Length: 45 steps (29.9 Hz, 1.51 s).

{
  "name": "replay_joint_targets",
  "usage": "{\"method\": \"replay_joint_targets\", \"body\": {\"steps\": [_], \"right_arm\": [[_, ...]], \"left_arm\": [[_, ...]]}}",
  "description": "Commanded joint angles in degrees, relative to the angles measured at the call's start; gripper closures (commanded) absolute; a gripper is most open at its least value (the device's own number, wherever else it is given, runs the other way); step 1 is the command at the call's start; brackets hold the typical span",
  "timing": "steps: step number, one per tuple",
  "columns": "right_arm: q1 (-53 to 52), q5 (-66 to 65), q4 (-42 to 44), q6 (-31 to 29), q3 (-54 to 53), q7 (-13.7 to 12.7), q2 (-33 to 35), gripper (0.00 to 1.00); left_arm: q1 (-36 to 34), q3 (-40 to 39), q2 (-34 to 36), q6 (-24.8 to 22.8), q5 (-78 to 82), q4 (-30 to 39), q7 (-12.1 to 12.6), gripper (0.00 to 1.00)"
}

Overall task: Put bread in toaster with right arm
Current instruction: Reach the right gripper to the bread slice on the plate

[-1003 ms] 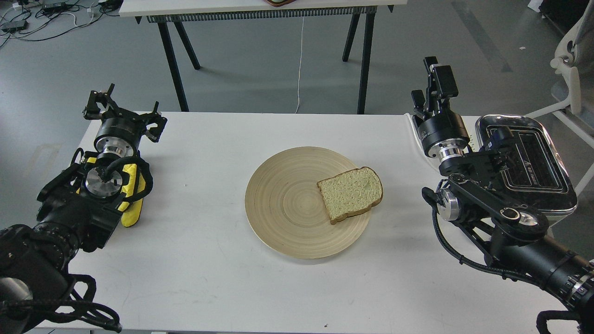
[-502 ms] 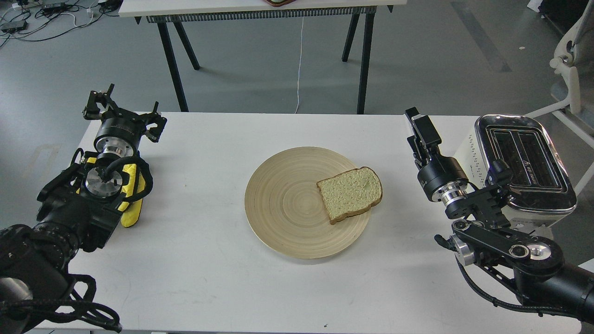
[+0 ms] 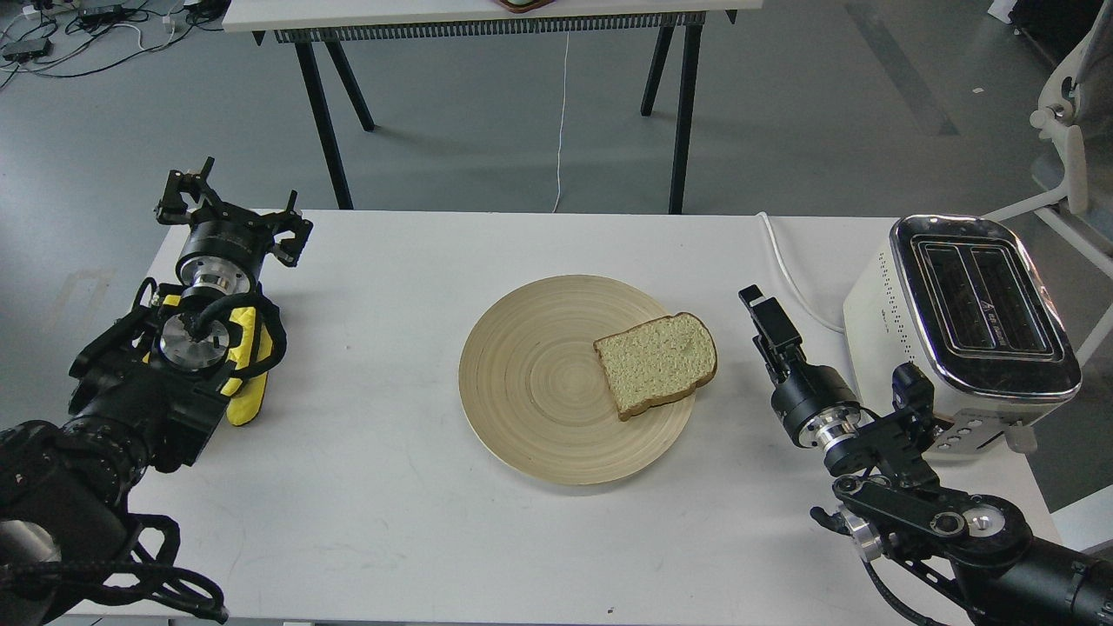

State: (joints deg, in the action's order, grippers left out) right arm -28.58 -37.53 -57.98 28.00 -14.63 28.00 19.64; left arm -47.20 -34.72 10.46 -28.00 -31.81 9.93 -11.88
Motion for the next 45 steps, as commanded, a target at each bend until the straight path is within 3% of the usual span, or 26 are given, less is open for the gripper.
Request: {"method": "replay_joint_targets", "body": {"steps": [1,12,19,24,30,35,45], "right_arm": [[0.02,0.0,2.43,0.0,1.7,0.0,-2.41,0.03],[0.02,-0.18,5.69,0.0,2.06,0.0,-6.02,0.07],[-0.6,-0.09,5.86,0.0,5.48,-1.36,-6.19,0.4],[-0.51,-0.18,5.86,0.0,5.75,-1.54,-6.55,0.57],[-0.69,-0.18,5.95,0.0,7.33,-1.72,-6.55,0.67],[-0.77,0.0,5.95,0.0,6.8,-1.72,-6.63,0.9],[-0.86,0.44,4.72,0.0,4.96,-1.45,-6.11,0.97]], "left_arm": [[-0.09,0.0,0.0,0.0,0.0,0.0,0.01,0.0],[0.0,0.0,0.0,0.0,0.0,0.0,0.01,0.0],[-0.09,0.0,0.0,0.0,0.0,0.0,0.01,0.0],[-0.09,0.0,0.0,0.0,0.0,0.0,0.01,0.0],[0.0,0.0,0.0,0.0,0.0,0.0,0.01,0.0],[0.0,0.0,0.0,0.0,0.0,0.0,0.01,0.0],[0.0,0.0,0.0,0.0,0.0,0.0,0.01,0.0]]}}
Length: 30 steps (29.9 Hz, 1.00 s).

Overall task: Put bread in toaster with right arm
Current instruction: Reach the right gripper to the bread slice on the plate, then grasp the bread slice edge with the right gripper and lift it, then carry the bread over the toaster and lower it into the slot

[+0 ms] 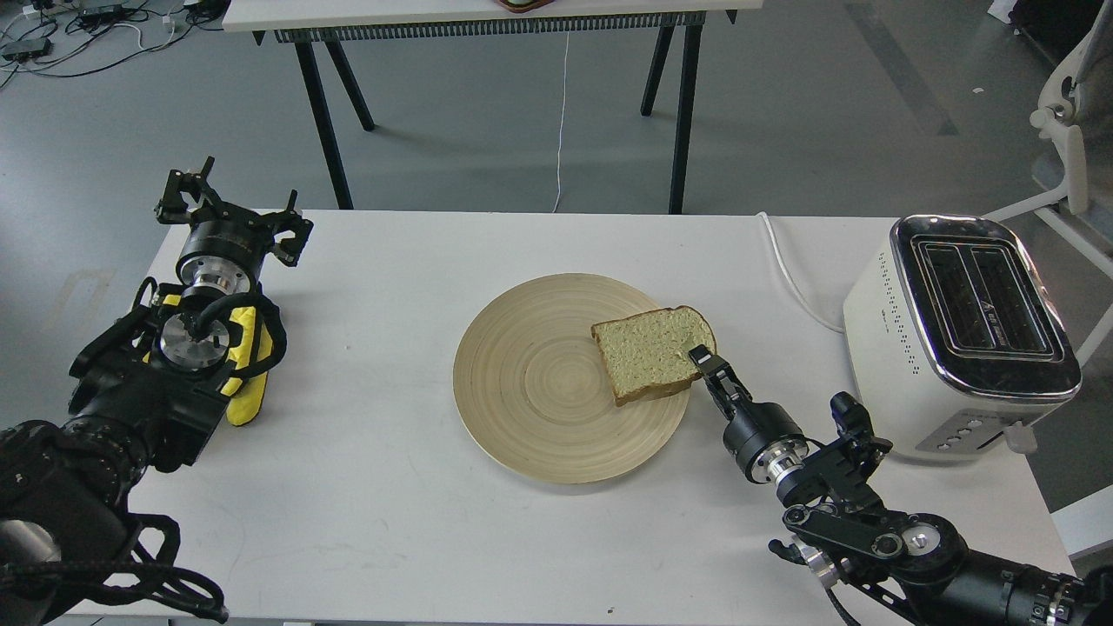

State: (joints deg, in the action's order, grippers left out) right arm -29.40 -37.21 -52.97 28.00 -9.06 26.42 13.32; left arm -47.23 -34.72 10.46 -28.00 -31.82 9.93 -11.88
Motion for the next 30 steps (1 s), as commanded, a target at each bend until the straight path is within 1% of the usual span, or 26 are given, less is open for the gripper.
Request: {"method": "replay_joint_targets", "body": {"steps": [1,7,10,12,14,18,21,23,25,28,30], "right_arm": [[0.05,0.12,-0.38,0.0,-0.87,0.12,0.3,0.97],[0.05,0.12,-3.19,0.0,-3.15,0.47,1.0,0.97],[0.05,0.2,-7.74,0.0,-7.27,0.48,4.41,0.97],[0.05,0.2,-13.1,0.0,-10.26,0.13,8.45,0.98],[-0.04,0.2,-18.73,0.0,-13.51,-0.14,13.98,0.99],[0.22,0.2,-29.1,0.0,-19.58,-1.19,27.42,0.99],[0.66,0.2,-33.42,0.0,-21.17,-1.19,37.62,0.99],[0.93,0.2,-34.57,0.0,-20.39,-1.11,44.12,0.99],[1.45,-0.32,-34.57,0.0,-19.16,-1.11,49.23,0.99],[2.51,-0.59,-34.22,0.0,-15.56,-0.67,54.95,0.99],[2.86,-1.63,-33.52,0.0,-12.14,-0.23,56.72,0.99]], "left_arm": [[-0.06,0.0,0.0,0.0,0.0,0.0,0.01,0.0],[0.03,0.0,0.0,0.0,0.0,0.0,-0.07,0.0],[-0.06,0.0,0.0,0.0,0.0,0.0,0.01,0.0],[-0.06,0.0,0.0,0.0,0.0,0.0,0.01,0.0],[0.03,0.0,0.0,0.0,0.0,0.0,0.01,0.0],[0.03,0.0,0.0,0.0,0.0,0.0,0.01,0.0],[0.03,0.0,0.0,0.0,0.0,0.0,0.01,0.0],[0.03,0.0,0.0,0.0,0.0,0.0,-0.07,0.0],[0.03,0.0,0.0,0.0,0.0,0.0,-0.07,0.0],[-0.06,0.0,0.0,0.0,0.0,0.0,0.01,0.0],[0.03,0.0,0.0,0.0,0.0,0.0,-0.07,0.0]]}}
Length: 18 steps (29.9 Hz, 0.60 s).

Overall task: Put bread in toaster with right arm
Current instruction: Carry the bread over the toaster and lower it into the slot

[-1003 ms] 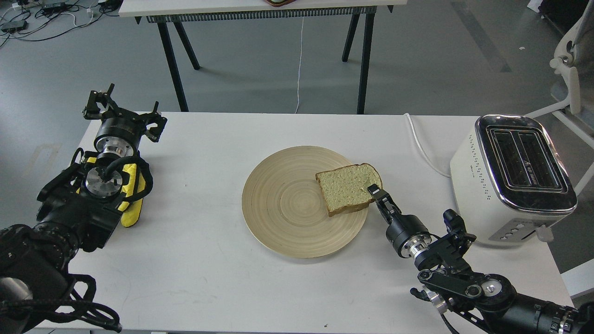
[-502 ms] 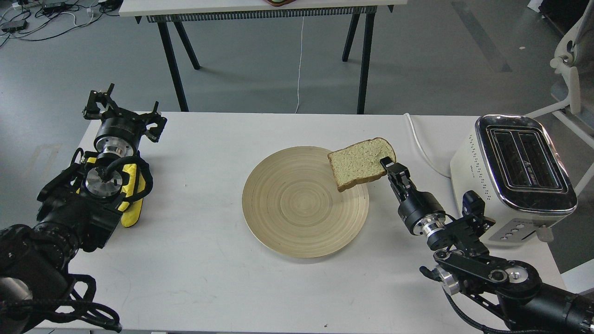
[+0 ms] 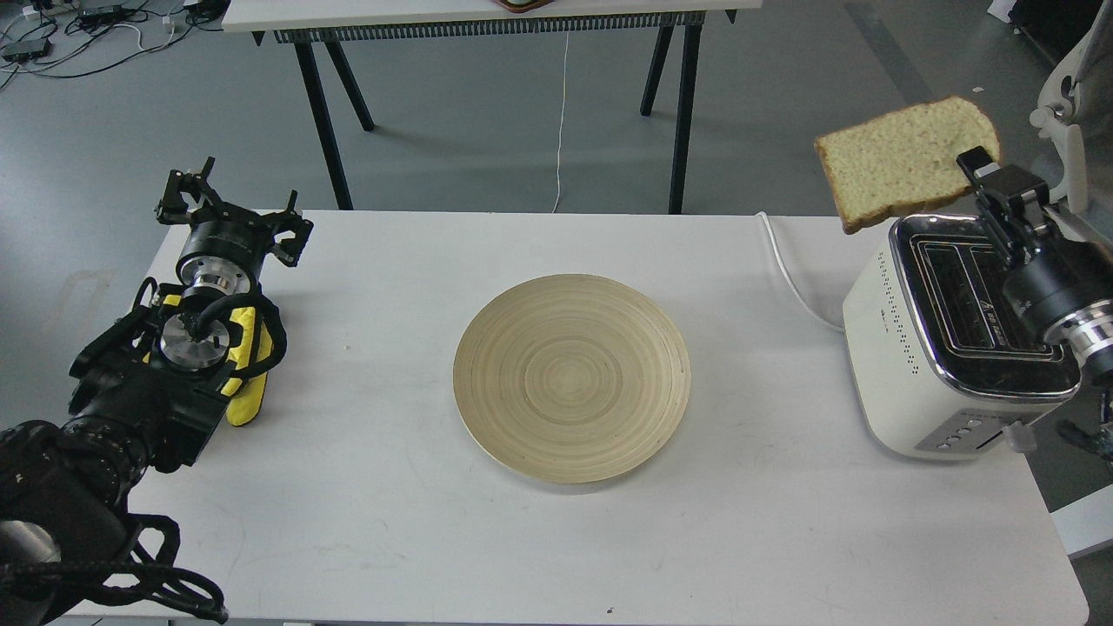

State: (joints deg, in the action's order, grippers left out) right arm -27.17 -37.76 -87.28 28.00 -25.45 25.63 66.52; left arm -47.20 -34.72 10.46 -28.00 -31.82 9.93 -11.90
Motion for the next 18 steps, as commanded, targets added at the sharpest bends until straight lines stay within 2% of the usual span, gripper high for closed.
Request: {"method": "replay_joint_targets", "body": {"steps": [1,6,18], "right_arm": [[0.8,-1.87,1.4,0.0,6.27,0.73,3.79,0.99],[1.06,-2.32,3.87,0.0,12.52,0.73,3.0,0.99],[1.32,-0.83,4.84,0.0,9.46,0.12,2.12,0.99]], "left_arm": [[0.0,0.0,0.0,0.0,0.0,0.0,-0.06,0.0],[0.0,0.0,0.0,0.0,0.0,0.0,0.03,0.0],[0.0,0.0,0.0,0.0,0.0,0.0,-0.06,0.0]]}}
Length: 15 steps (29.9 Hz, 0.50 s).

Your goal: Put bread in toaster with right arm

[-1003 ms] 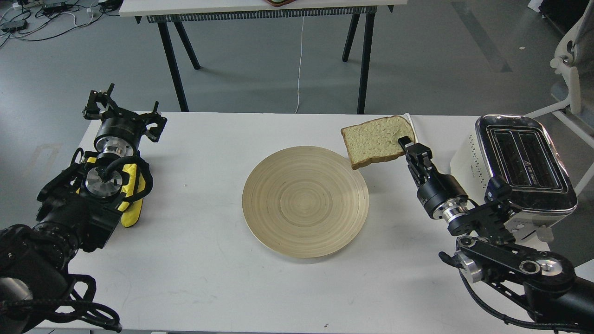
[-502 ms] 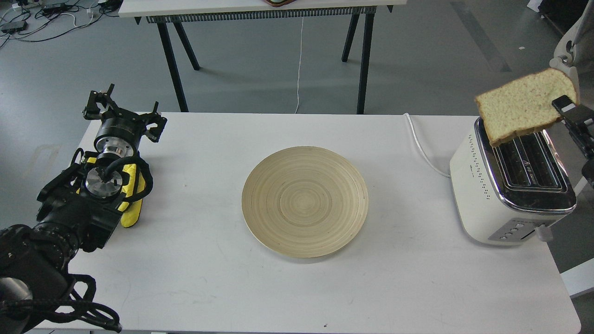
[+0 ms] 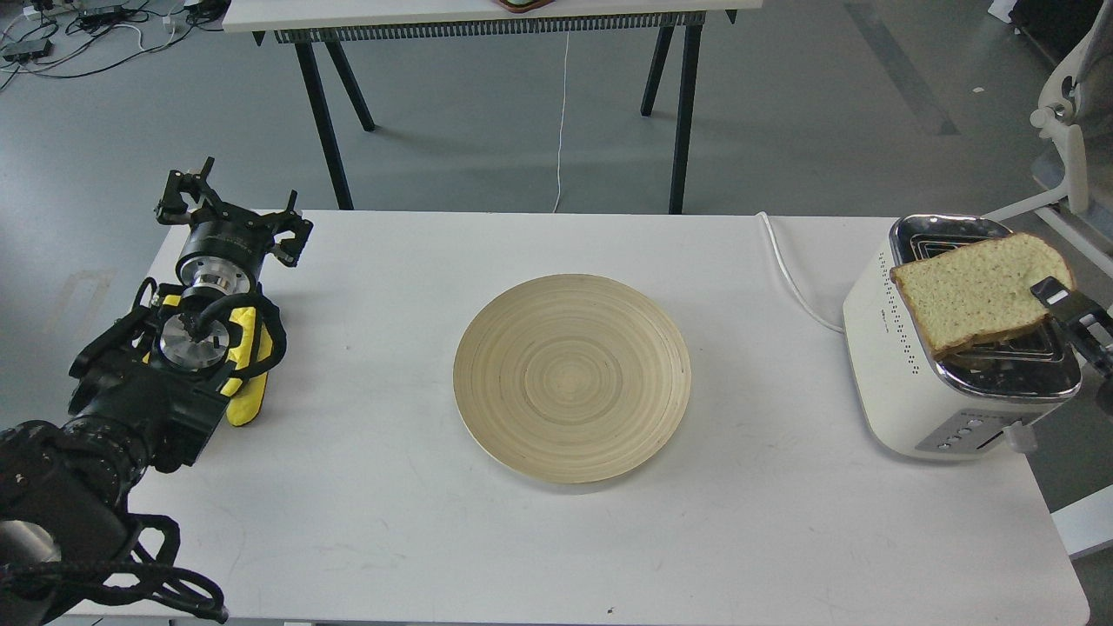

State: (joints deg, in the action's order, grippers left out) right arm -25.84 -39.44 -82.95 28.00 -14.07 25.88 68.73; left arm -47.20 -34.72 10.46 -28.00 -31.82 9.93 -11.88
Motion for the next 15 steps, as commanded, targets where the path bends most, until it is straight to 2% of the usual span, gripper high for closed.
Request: {"method": "replay_joint_targets", "body": {"steps": [1,15], "right_arm": [[0.0,1.73,0.51,0.0,-2.89,-0.04,-0.09,0.99],[0.09,4.9,2.09,0.0,-3.6,-0.31,0.35,0.99]], "left_arm": [[0.0,0.0,0.0,0.0,0.0,0.0,0.01,0.0],[-0.08,0.0,0.0,0.0,0.0,0.0,0.01,0.0]]}}
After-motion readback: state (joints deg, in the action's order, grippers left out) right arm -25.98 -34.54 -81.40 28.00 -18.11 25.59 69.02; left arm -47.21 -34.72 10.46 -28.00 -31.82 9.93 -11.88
